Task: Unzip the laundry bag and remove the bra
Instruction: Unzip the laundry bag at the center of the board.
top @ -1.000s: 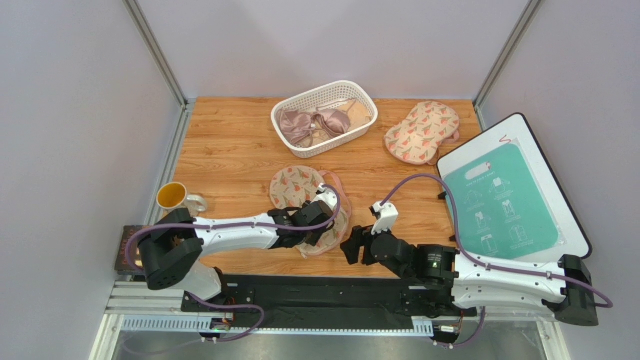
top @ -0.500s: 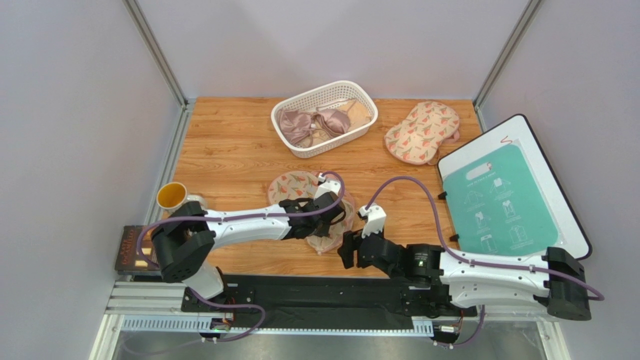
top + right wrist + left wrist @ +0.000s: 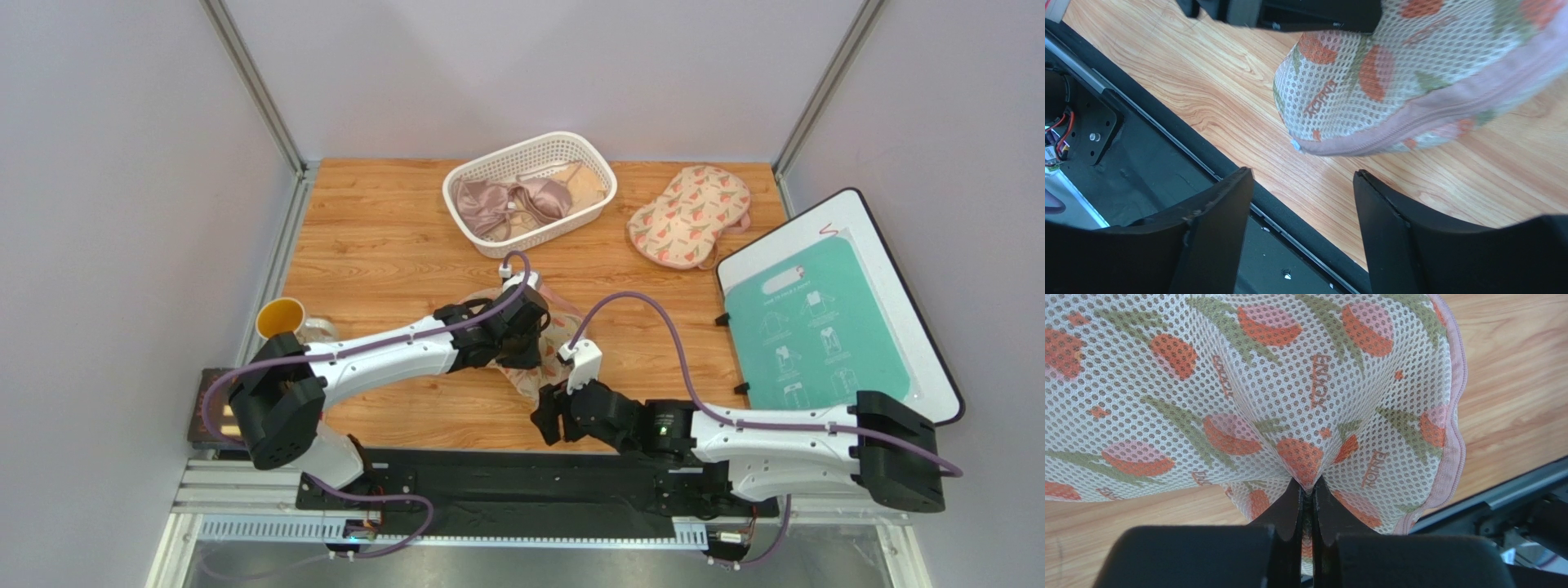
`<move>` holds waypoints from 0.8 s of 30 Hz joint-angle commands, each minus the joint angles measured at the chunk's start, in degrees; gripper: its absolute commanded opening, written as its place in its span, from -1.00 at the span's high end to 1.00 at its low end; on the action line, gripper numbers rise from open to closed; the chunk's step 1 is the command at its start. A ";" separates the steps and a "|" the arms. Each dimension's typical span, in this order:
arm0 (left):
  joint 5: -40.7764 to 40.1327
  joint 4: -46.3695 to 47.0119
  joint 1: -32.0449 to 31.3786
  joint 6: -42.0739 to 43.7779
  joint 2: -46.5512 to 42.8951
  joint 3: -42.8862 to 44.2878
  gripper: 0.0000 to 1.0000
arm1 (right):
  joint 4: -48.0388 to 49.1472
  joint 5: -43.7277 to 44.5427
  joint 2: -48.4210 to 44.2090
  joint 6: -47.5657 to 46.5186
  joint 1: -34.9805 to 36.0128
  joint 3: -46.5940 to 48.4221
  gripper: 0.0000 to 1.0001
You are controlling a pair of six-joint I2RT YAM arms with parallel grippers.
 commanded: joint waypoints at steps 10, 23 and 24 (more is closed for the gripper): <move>8.29 3.40 0.77 -6.12 -3.83 -0.16 1.00 | 10.91 4.68 2.17 -2.07 0.02 -1.20 -0.30; 6.80 4.80 0.77 -9.20 -7.43 -2.89 1.00 | 14.25 5.83 6.57 0.12 0.10 -1.38 -0.04; 6.45 4.80 0.77 -9.20 -7.70 -3.06 1.00 | 15.65 5.83 6.31 0.30 0.11 -1.64 -0.02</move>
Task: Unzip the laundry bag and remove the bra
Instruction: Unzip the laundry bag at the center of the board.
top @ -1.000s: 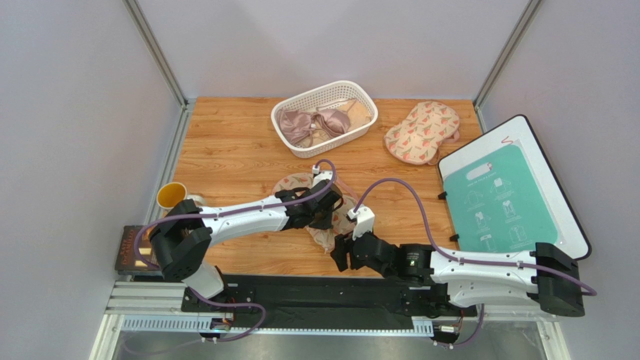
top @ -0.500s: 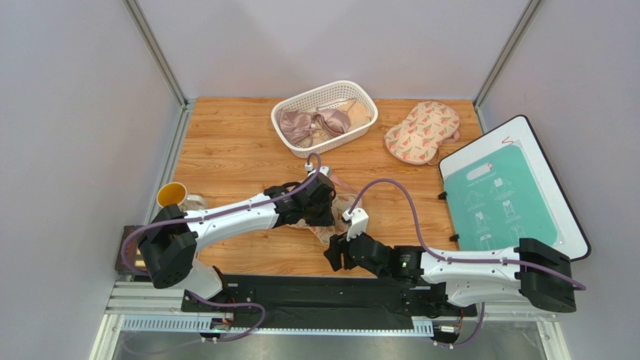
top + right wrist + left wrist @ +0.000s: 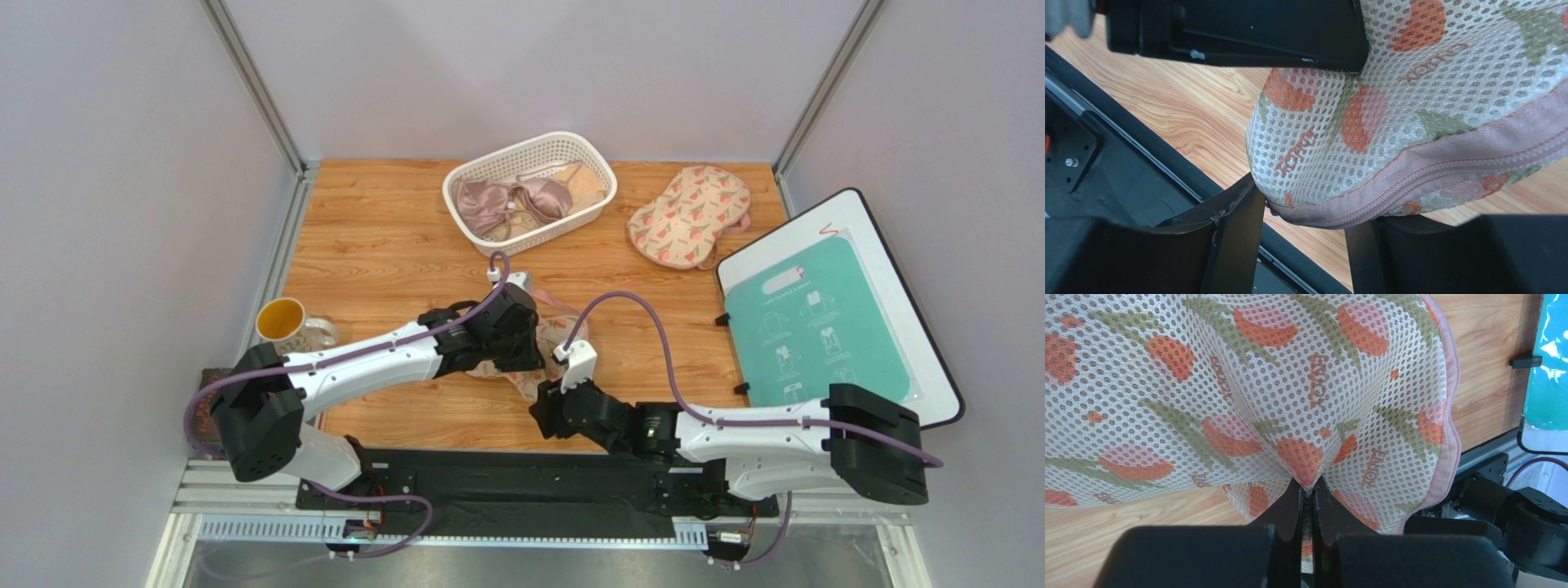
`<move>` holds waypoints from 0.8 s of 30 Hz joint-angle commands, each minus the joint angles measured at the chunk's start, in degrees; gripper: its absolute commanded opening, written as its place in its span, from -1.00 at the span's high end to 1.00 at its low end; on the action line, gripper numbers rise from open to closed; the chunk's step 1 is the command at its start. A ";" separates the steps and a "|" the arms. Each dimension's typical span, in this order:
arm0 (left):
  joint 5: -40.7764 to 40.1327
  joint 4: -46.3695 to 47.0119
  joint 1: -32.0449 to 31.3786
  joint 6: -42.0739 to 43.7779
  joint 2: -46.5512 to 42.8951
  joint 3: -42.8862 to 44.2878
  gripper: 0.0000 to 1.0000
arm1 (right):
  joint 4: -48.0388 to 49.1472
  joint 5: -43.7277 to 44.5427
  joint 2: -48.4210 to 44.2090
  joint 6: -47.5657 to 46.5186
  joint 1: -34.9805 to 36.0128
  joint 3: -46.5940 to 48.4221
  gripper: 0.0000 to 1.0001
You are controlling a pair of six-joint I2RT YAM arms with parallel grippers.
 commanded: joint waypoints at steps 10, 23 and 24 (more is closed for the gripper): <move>0.96 4.11 0.14 -3.35 -3.88 -1.83 1.00 | 9.93 1.67 -2.01 0.34 0.08 -2.22 0.27; -0.35 5.43 0.31 -0.81 -4.76 -4.11 1.00 | 5.46 2.72 -6.48 2.00 0.08 -3.80 1.00; -0.53 5.69 0.31 -0.11 -4.93 -4.72 1.00 | 4.66 2.72 -6.93 3.31 0.08 -3.98 1.00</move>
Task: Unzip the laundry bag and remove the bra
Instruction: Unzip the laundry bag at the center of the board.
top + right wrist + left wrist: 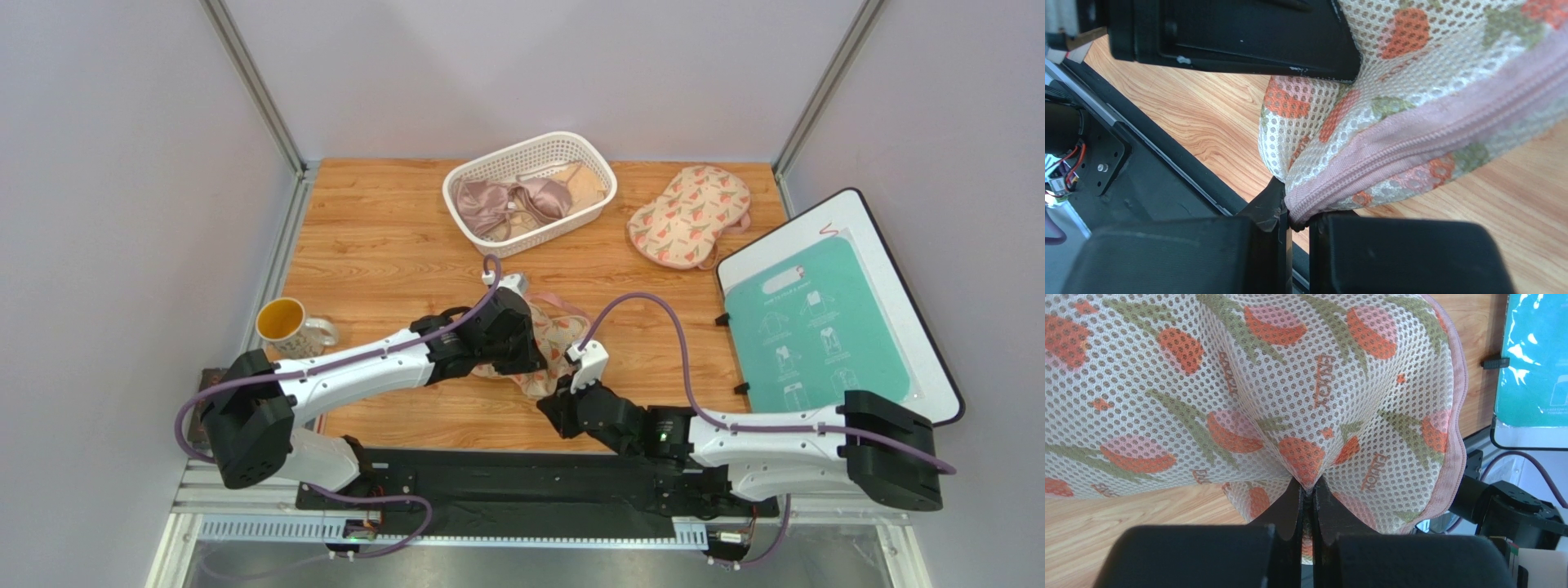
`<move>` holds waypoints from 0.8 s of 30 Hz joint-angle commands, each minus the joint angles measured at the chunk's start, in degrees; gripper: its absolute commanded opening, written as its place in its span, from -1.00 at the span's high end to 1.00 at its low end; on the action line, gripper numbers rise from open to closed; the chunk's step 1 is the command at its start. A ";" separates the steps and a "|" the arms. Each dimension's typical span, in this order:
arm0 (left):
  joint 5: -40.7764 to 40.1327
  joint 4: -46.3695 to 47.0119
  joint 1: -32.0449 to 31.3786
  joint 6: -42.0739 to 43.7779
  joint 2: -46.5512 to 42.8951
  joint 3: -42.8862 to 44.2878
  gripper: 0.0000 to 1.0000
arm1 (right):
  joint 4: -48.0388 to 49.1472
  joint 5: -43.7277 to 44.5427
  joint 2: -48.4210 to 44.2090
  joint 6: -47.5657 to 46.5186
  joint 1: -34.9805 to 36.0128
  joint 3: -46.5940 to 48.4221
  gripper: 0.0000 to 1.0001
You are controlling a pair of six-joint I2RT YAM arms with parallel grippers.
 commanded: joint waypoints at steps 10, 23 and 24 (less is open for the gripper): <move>-4.46 3.01 0.29 7.22 -1.08 -3.32 1.00 | -4.85 -2.06 -8.11 7.09 0.00 -3.01 0.92; -3.58 7.58 0.20 9.86 -1.61 -7.10 1.00 | -4.06 -4.44 -8.73 7.70 0.00 -4.77 0.72; -3.41 7.67 0.29 9.95 -1.61 -7.18 1.00 | -4.15 -4.53 -8.82 7.70 0.00 -4.77 0.60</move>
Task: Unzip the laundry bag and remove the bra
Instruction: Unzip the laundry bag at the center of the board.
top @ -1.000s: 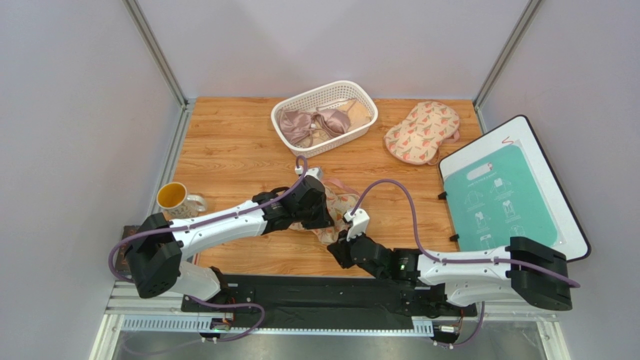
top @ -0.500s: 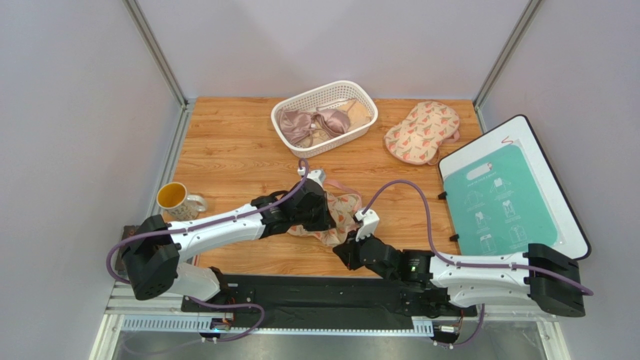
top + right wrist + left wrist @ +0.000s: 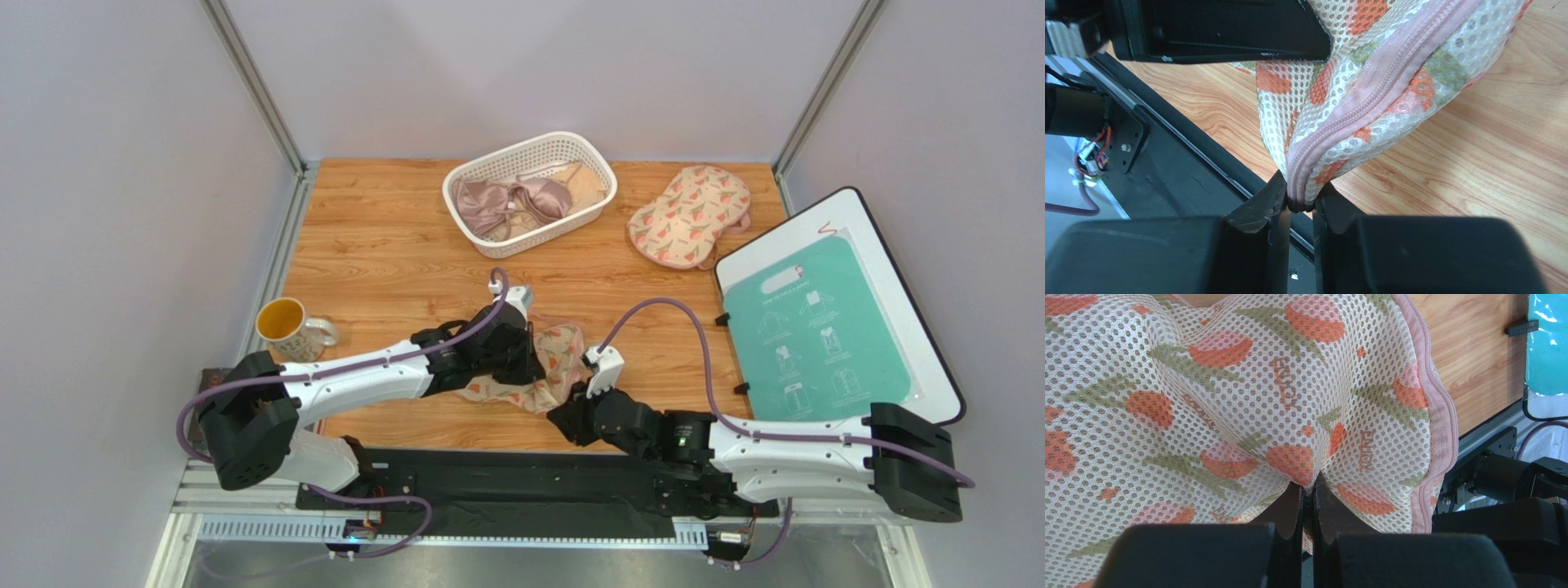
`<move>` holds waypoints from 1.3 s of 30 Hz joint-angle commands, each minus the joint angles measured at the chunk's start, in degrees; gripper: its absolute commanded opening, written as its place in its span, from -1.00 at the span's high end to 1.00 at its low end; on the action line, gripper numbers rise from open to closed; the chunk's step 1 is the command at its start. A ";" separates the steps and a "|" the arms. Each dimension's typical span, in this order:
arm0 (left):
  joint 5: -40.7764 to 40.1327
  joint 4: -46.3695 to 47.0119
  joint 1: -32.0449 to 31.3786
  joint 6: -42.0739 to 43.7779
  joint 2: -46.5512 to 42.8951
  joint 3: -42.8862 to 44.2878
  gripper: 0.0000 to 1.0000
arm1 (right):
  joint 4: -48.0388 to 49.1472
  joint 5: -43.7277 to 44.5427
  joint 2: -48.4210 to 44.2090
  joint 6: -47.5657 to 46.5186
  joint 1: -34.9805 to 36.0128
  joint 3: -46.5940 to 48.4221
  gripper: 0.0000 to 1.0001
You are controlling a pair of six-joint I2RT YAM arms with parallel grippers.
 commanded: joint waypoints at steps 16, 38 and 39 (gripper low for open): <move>-4.37 -1.47 1.12 1.02 0.38 0.27 1.00 | 5.47 -1.85 2.64 1.56 0.26 -1.47 0.06; 0.38 -0.60 1.03 -7.50 -0.76 1.07 1.00 | 15.40 -0.70 8.28 -3.10 0.26 -2.08 -0.15; 0.98 -0.08 0.95 -8.81 -1.11 0.89 1.00 | 15.84 -0.53 7.84 -3.10 0.26 -2.35 -0.15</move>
